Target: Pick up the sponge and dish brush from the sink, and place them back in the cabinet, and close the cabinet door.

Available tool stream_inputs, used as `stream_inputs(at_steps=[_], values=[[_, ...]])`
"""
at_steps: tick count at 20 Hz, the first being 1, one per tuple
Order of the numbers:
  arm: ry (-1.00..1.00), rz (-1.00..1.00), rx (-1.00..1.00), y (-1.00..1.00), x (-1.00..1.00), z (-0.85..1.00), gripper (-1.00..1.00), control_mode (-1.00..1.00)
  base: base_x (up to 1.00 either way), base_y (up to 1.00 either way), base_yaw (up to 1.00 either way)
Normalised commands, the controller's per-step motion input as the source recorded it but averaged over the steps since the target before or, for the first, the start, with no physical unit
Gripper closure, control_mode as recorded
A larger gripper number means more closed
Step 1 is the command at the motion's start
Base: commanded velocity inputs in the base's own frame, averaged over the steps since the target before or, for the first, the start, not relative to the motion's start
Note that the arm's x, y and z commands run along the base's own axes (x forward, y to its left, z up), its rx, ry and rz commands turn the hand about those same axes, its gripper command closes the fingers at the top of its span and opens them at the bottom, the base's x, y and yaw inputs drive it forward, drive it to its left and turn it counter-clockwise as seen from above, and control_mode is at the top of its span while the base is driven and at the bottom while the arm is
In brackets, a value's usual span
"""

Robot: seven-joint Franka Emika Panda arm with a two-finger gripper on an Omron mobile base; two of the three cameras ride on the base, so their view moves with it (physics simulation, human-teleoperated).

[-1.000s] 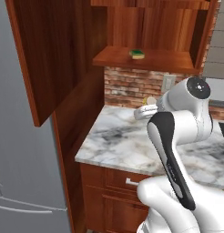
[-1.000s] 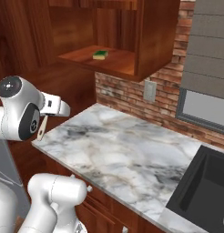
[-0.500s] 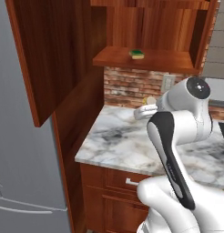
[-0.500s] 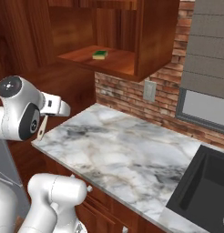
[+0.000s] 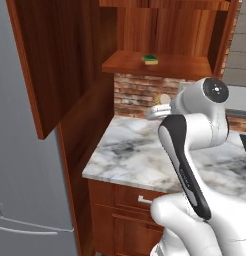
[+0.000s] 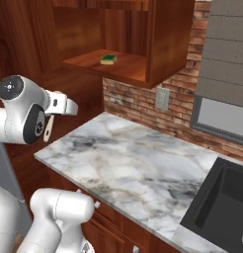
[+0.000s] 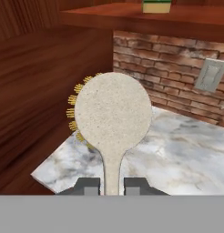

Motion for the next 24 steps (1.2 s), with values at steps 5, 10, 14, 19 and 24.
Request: stream_inputs(at_steps=[5,10,14,19,24], values=[[-0.11,-0.07,-0.06,0.00,0.16,0.40,1.00,-1.00,0.00,0.00,0.00],[-0.11,-0.10,-0.08,0.00,0.10,0.30,1.00,-1.00,0.00,0.00,0.00],[-0.13,-0.07,-0.03,0.00,0.01,0.16,1.00,-1.00,0.00,0.00,0.00],[-0.12,-0.06,-0.01,0.00,0.05,0.20,1.00,-1.00,0.00,0.00,0.00],[-0.09,-0.03,0.00,-0.06,0.09,0.24,1.00,-1.00,0.00,0.00,0.00]])
